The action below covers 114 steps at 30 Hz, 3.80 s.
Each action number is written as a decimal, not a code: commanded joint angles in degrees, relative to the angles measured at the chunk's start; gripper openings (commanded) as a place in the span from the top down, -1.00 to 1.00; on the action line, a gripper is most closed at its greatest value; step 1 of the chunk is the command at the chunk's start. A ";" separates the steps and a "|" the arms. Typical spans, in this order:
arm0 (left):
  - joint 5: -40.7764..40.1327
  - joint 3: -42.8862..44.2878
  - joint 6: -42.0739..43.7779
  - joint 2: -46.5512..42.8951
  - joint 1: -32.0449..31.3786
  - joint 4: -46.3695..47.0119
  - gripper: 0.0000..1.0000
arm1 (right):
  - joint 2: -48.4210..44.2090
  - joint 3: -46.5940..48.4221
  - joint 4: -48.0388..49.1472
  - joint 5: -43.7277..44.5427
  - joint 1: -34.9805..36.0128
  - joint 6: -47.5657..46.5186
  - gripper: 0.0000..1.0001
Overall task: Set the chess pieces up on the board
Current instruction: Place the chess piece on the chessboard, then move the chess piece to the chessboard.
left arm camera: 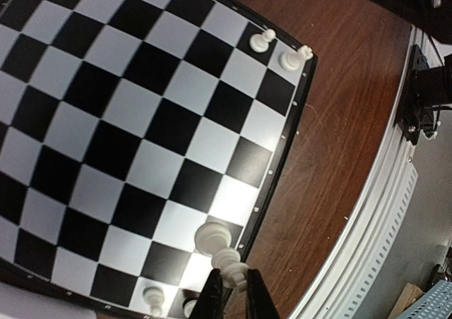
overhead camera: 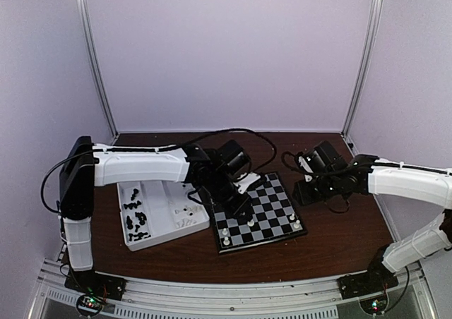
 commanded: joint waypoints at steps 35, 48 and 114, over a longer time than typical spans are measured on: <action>-3.88 -0.83 -2.19 -1.38 -1.18 4.82 0.15 | -5.89 -5.69 9.10 -13.23 1.10 -2.20 0.06; -14.24 -14.05 -1.47 -15.80 11.58 4.17 0.19 | 6.81 3.22 5.33 -11.65 13.24 -5.64 -0.03; -19.09 -22.12 -2.10 -17.81 16.51 2.58 0.23 | 17.01 9.52 -4.65 7.01 21.65 -4.95 0.66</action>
